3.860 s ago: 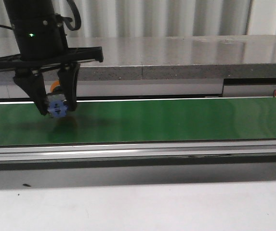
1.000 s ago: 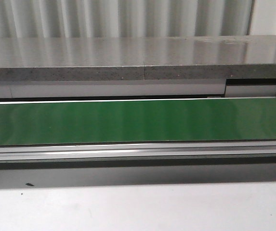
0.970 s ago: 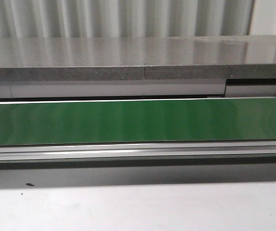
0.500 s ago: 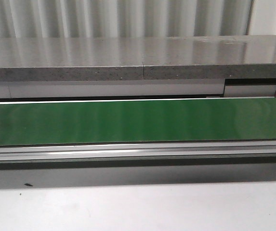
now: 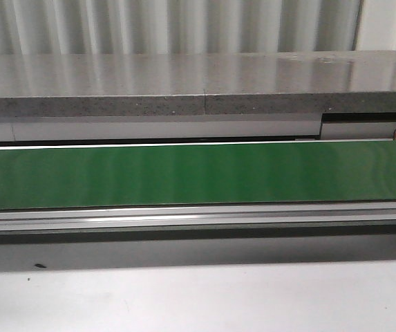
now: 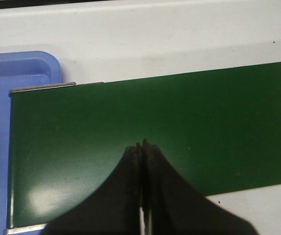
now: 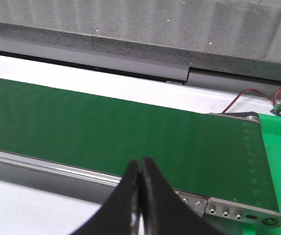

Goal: Move button from right to left

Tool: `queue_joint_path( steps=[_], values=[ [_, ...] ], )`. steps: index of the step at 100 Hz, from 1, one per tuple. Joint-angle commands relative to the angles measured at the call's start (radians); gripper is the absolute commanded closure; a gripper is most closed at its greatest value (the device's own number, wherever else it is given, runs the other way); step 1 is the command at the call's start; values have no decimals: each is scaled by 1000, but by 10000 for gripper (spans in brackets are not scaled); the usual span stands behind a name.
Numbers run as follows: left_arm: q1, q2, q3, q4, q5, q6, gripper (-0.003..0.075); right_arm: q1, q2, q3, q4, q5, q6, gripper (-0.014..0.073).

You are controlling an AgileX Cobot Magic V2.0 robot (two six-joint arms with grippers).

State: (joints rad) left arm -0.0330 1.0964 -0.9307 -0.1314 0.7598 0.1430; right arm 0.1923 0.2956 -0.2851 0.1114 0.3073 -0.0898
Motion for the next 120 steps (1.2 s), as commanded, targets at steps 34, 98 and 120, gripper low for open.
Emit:
queue_joint_path(
  steps=[34,98,120],
  values=[
    [-22,-437,277,-18,-207,-6,741,3,7,-26,-12,-77,-8,662],
    [-22,-963,572,-30,-293,-8,741,3,7,-26,-12,-77,-8,662],
    [-22,-1111,626,-30,-318,-8,741,3,7,-26,-12,-77,-8,662]
  ],
)
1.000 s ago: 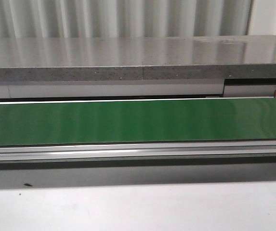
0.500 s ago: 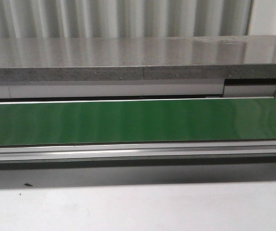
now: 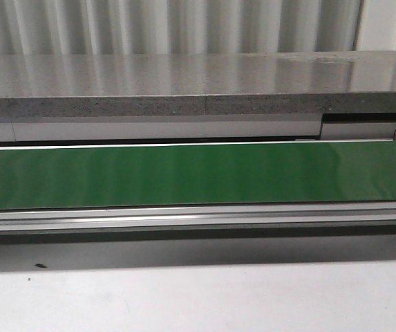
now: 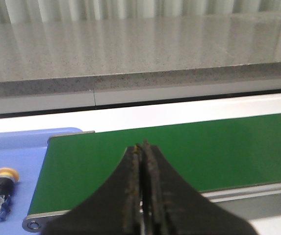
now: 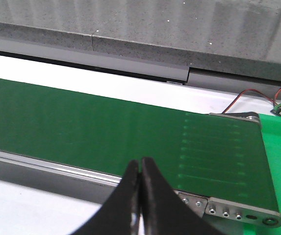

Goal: Move button from right to left

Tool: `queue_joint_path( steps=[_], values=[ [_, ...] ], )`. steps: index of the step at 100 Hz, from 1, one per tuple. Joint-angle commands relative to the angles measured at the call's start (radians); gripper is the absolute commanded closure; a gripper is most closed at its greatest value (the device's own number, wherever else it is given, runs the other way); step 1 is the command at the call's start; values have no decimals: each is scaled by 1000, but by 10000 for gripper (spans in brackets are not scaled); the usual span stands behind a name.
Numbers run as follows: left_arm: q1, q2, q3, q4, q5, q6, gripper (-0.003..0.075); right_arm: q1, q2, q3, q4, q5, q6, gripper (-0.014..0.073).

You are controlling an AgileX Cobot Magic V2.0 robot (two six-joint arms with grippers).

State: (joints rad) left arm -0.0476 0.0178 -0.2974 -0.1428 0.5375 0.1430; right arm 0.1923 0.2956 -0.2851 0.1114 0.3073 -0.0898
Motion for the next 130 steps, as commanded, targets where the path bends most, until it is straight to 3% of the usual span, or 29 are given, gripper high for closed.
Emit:
queue_joint_path(
  steps=[1,32,44,57,69,85,130],
  values=[
    [-7,-41,-6,-18,-96,-8,741,3,7,-26,-12,-77,-8,662],
    [-7,-47,83,-7,-253,-8,741,3,7,-26,-12,-78,-8,662],
    [-7,-47,174,43,-378,-11,741,3,7,-26,-12,-78,-8,662],
    [-7,-48,272,203,-507,-178,741,3,7,-26,-12,-78,-8,662],
    [-7,-54,341,248,-511,-221,741,3,7,-26,-12,-77,-8,662],
    [-7,-54,340,228,-392,-219,741,3,7,-26,-12,-77,-8,662],
    [-7,-54,339,219,-400,-217,741,3,7,-26,-12,-77,-8,662]
  ],
)
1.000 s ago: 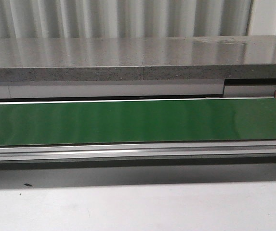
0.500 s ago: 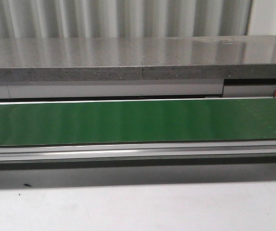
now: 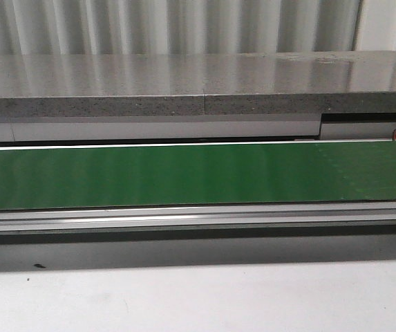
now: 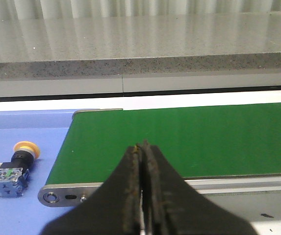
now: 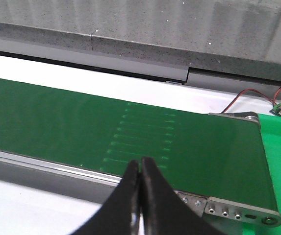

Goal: Move button from right to left

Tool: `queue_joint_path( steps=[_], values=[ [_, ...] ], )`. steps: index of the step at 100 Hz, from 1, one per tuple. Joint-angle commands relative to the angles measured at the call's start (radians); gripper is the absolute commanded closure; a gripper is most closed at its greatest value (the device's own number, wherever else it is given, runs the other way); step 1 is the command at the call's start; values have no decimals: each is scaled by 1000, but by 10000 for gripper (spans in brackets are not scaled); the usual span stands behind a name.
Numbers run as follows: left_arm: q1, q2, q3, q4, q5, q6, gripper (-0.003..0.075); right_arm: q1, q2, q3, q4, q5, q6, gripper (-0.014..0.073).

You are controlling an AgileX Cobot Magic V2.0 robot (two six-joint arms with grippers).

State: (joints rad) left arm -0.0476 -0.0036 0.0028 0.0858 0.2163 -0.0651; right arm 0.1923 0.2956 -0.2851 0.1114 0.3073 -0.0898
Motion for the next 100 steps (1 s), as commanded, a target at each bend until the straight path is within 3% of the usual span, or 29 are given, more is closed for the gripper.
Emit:
queue_joint_path(
  steps=[1,61,90,100],
  values=[
    [-7,-32,38,-10,-79,-9,741,3,7,-26,-12,-77,-8,662],
    [-7,-32,38,-10,-79,-9,741,2,7,-25,-12,-82,-8,662],
    [-7,-32,38,-10,-79,-9,741,-118,-68,105,-20,-333,9,662],
    [-7,-32,38,-10,-79,-9,741,-172,-114,180,-24,-352,20,662]
  ],
)
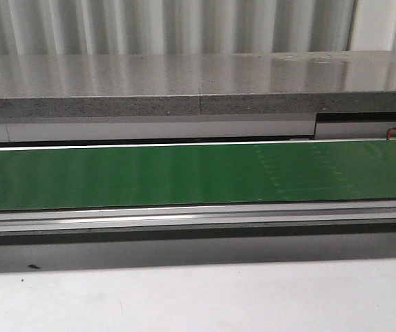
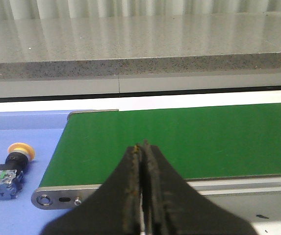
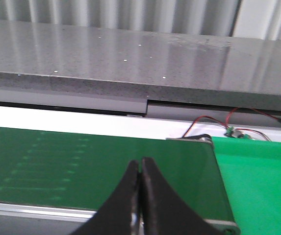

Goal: Move button from right to left

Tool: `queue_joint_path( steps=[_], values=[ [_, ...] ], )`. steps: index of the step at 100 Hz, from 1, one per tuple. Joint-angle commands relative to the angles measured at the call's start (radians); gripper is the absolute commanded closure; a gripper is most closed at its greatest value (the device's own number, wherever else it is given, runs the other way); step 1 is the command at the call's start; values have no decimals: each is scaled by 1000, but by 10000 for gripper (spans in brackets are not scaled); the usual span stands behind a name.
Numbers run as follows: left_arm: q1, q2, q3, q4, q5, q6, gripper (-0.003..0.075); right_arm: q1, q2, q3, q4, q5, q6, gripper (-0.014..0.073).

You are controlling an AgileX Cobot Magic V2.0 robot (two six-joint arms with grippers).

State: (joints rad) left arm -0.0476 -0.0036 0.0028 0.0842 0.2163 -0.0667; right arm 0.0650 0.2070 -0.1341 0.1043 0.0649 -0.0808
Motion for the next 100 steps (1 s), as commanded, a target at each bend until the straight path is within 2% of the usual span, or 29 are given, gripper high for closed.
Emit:
queue_joint_path(
  steps=[1,15,20,29,100],
  values=[
    [-7,-32,38,-8,-79,-8,741,-52,-33,39,-17,-109,11,662],
    [-7,-32,38,-8,-79,-8,741,-99,-113,144,-54,-128,67,662],
    [-7,-32,38,-8,-79,-8,741,-106,-147,140,-104,-56,111,662],
    [-7,-32,38,-8,-79,-8,741,-110,-217,141,-169,-34,144,662],
    [-7,-32,38,-8,-79,-8,741,-111,-238,141,-170,-44,144,662]
  ],
)
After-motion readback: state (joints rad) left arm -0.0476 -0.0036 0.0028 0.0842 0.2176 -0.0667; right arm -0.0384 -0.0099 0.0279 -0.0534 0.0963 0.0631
